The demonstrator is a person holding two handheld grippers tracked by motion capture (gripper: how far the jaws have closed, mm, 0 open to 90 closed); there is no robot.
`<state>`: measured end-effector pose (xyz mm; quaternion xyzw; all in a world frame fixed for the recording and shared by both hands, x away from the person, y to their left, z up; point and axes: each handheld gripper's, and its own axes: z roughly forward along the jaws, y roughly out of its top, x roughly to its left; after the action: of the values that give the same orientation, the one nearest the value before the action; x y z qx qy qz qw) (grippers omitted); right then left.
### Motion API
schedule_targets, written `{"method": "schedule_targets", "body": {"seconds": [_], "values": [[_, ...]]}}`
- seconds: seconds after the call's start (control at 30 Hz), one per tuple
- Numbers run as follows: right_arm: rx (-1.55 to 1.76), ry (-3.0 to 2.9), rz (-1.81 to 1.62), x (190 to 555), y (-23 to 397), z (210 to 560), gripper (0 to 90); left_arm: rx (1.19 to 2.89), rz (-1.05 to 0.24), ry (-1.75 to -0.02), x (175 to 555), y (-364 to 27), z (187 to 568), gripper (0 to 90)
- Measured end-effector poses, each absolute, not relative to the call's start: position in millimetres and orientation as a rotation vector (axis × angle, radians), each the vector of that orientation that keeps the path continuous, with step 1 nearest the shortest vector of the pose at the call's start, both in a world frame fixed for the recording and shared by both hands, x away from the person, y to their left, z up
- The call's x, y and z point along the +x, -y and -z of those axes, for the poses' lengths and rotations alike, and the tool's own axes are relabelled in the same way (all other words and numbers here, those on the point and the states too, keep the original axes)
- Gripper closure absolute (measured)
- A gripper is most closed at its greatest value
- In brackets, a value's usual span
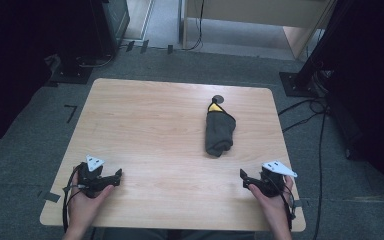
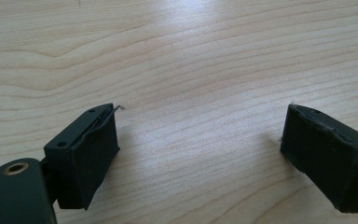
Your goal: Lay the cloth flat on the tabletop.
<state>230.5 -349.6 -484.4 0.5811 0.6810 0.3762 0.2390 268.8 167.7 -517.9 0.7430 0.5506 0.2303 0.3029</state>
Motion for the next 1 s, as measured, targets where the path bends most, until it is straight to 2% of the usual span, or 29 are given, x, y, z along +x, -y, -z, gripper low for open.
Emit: {"method": "schedule_targets", "body": {"seconds": [0.17,0.33,0.47,0.53,0.63,0.67,0.77,0.8,0.97,1.0], "values": [[1.555,-1.886,-1.083,262,317,474,12.2,1.962,-0.614,-1.471,269,-167,518,11.0],[1.598,-1.884,-1.126,304,286,470,0.0,1.958,-0.618,-1.481,267,-165,518,10.0],[1.615,-1.866,-0.996,335,264,477,0.0,1.976,-0.579,-1.481,264,-169,515,10.3],[1.615,-1.867,-0.886,344,258,487,11.2,1.978,-0.590,-1.482,262,-169,513,12.7],[1.559,-1.872,-0.840,346,253,497,56.5,1.981,-0.595,-1.466,260,-167,511,12.7],[1.529,-1.870,-0.861,344,252,496,63.4,1.976,-0.601,-1.458,259,-166,509,12.8],[1.480,-1.878,-0.961,336,245,483,69.3,1.943,-0.617,-1.432,257,-162,501,13.6],[1.480,-1.878,-0.961,336,245,483,69.3,1.943,-0.617,-1.432,257,-162,501,13.7],[1.281,-1.957,-1.335,303,210,432,69.4,1.903,-0.632,-1.348,253,-151,482,13.6],[1.281,-1.957,-1.335,303,210,432,69.4,1.903,-0.632,-1.348,253,-151,482,13.7]]}}
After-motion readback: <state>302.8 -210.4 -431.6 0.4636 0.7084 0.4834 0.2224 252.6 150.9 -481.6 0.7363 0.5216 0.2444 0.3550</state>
